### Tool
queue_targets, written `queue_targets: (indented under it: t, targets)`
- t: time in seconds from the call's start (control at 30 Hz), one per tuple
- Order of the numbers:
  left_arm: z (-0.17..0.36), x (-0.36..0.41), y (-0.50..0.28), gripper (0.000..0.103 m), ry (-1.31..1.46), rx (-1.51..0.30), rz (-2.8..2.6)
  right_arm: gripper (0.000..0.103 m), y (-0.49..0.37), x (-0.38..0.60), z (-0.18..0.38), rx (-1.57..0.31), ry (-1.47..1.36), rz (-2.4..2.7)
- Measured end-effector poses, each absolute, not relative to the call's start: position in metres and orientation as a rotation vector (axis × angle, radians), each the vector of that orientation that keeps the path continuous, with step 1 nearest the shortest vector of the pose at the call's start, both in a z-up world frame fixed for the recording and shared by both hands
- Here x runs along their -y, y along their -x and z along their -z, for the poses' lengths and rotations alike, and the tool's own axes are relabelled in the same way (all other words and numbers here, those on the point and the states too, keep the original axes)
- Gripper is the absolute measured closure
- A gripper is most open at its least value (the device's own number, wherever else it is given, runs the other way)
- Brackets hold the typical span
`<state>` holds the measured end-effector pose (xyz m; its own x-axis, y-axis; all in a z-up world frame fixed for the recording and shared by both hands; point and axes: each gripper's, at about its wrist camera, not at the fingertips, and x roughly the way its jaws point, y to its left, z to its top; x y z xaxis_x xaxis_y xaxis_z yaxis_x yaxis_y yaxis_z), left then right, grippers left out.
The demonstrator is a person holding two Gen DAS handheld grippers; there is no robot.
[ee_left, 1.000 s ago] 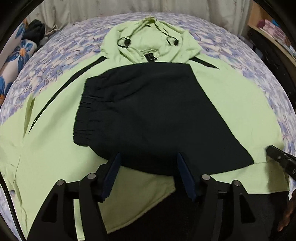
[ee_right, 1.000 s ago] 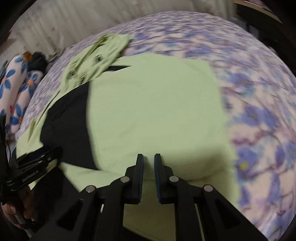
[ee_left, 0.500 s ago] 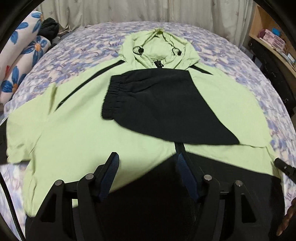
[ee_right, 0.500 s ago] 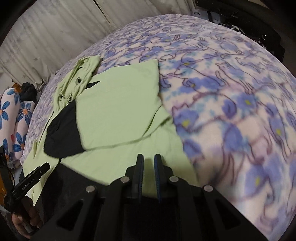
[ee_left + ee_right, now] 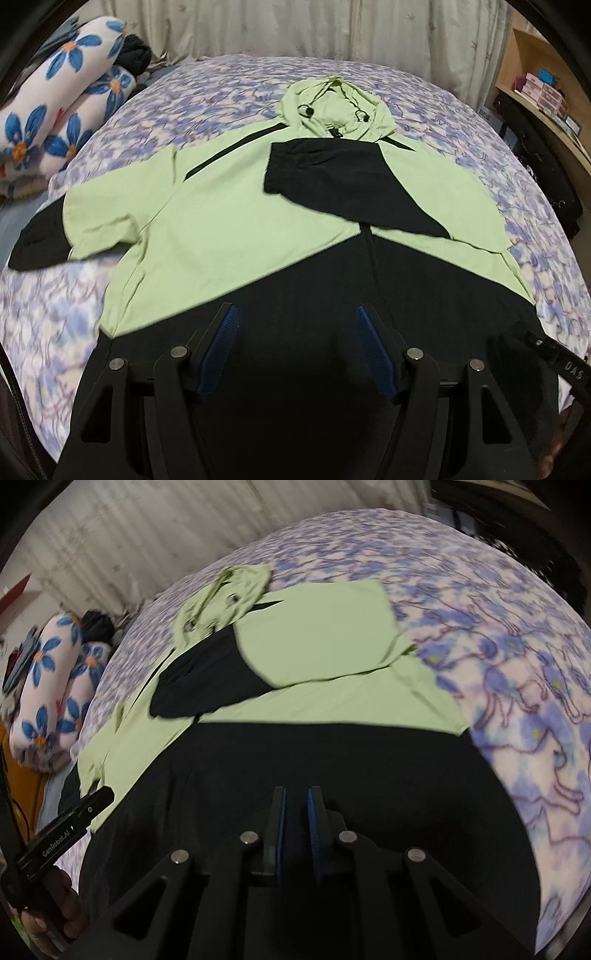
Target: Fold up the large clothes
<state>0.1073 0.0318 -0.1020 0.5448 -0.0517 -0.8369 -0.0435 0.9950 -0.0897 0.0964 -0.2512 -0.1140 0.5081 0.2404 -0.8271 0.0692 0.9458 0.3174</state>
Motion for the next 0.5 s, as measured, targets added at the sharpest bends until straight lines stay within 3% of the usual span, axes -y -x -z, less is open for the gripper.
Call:
queue_targets:
  t: [0.07,0.5]
  targets:
    - [0.100,-0.042,-0.094,0.038,0.112,-1.002,0.000,0.078,-0.091,0.241,0.114,-1.041,-0.319,-0.118]
    - [0.100,-0.149,-0.044,0.037,0.179,-0.983,-0.120,0.077,-0.078,0.135,0.105,-1.053,-0.127,-0.247]
